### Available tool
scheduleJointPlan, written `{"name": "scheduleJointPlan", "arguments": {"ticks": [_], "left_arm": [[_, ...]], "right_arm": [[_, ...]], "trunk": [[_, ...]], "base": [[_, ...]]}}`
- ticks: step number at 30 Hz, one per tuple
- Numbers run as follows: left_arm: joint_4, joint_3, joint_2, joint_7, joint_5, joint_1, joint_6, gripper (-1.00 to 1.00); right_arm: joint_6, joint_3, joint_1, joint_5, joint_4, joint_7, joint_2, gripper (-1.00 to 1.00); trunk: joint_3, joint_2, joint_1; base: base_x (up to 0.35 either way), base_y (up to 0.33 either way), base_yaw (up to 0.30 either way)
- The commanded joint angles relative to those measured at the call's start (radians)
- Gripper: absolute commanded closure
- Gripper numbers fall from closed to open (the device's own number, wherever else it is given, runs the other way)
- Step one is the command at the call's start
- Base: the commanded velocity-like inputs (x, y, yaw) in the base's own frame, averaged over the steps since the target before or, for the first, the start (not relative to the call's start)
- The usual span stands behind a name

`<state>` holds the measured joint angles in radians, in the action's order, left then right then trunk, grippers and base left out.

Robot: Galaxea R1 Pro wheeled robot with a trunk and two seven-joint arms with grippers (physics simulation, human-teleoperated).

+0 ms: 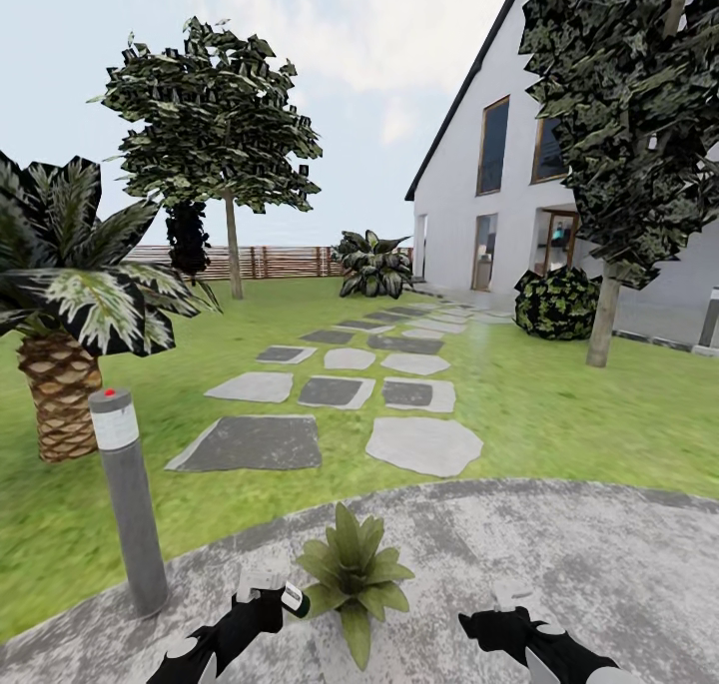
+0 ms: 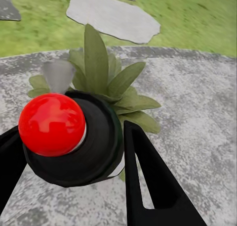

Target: Pick up the pesticide atomizer in the garden and spray insectifuge to fully cover both potted plants in the garden.

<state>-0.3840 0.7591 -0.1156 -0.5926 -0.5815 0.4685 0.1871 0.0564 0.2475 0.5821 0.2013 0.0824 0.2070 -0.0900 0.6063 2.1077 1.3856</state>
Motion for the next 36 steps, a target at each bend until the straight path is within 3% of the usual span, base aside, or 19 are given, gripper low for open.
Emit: {"name": "scheduleJointPlan", "arguments": {"ticks": [1, 36], "left_arm": [[-0.001, 0.008, -0.001, -0.004, -0.011, 0.001, 0.005, 1.00], [-0.001, 0.008, -0.001, -0.003, -0.011, 0.001, 0.005, 1.00]], "right_arm": [[0.003, 0.009, 0.001, 0.010, -0.001, 0.003, 0.000, -1.00], [0.005, 0.006, 0.001, 0.010, -0.004, 0.008, -0.002, -1.00]], "trunk": [[-0.002, -0.007, -0.004], [-0.109, -0.252, -0.138]], "base": [[0.000, 0.000, 0.000], [0.000, 0.000, 0.000]]}}
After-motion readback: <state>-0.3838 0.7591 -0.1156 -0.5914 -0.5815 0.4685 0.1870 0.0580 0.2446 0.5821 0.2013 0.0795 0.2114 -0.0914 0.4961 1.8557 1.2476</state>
